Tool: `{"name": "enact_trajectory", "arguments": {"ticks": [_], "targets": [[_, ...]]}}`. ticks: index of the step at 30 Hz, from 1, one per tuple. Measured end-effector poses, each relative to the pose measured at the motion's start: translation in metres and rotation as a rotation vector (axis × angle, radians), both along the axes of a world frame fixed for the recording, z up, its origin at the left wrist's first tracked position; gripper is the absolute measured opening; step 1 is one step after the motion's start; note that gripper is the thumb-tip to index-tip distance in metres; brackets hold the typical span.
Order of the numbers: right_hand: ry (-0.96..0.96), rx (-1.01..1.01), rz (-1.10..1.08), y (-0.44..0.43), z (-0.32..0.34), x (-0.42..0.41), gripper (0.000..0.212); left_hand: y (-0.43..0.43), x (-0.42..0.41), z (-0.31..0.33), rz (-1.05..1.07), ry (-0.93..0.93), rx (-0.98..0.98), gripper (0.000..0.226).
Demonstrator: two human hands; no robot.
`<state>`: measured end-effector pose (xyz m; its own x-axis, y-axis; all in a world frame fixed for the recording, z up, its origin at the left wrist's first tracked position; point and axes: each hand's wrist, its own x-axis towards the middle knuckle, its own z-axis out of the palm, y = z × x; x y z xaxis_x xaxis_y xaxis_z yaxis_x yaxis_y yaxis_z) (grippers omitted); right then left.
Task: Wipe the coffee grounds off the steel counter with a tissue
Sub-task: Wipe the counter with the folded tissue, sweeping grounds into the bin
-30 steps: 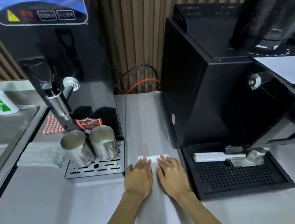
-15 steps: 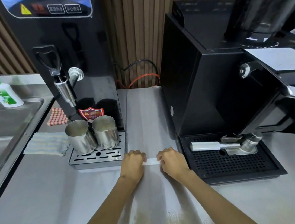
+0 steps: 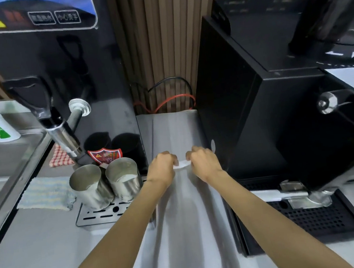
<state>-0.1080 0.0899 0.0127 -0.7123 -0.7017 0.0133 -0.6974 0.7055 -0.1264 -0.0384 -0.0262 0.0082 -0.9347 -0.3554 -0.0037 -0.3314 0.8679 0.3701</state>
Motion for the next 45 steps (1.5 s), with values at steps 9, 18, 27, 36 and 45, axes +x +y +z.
{"name": "enact_trajectory", "arguments": {"ticks": [9, 18, 27, 36, 45], "targets": [[0.068, 0.035, -0.102, -0.057, -0.030, -0.078, 0.031, -0.028, -0.106, -0.037, 0.457, 0.319, 0.403, 0.035], [-0.025, -0.077, -0.198, -0.110, -0.046, -0.161, 0.033, -0.069, -0.197, -0.070, 0.365, 0.291, 0.260, 0.033], [-0.062, 0.003, -0.284, -0.119, -0.055, -0.175, 0.035, -0.076, -0.216, -0.074, 0.190, 0.262, 0.117, 0.024], [-0.266, -0.172, -0.479, -0.083, -0.061, -0.135, 0.050, -0.057, -0.181, -0.081, -0.002, 0.157, 0.149, 0.026], [-0.248, -0.117, -0.359, -0.021, -0.055, -0.036, 0.042, -0.012, -0.082, -0.053, -0.135, -0.074, -0.052, 0.036]]}}
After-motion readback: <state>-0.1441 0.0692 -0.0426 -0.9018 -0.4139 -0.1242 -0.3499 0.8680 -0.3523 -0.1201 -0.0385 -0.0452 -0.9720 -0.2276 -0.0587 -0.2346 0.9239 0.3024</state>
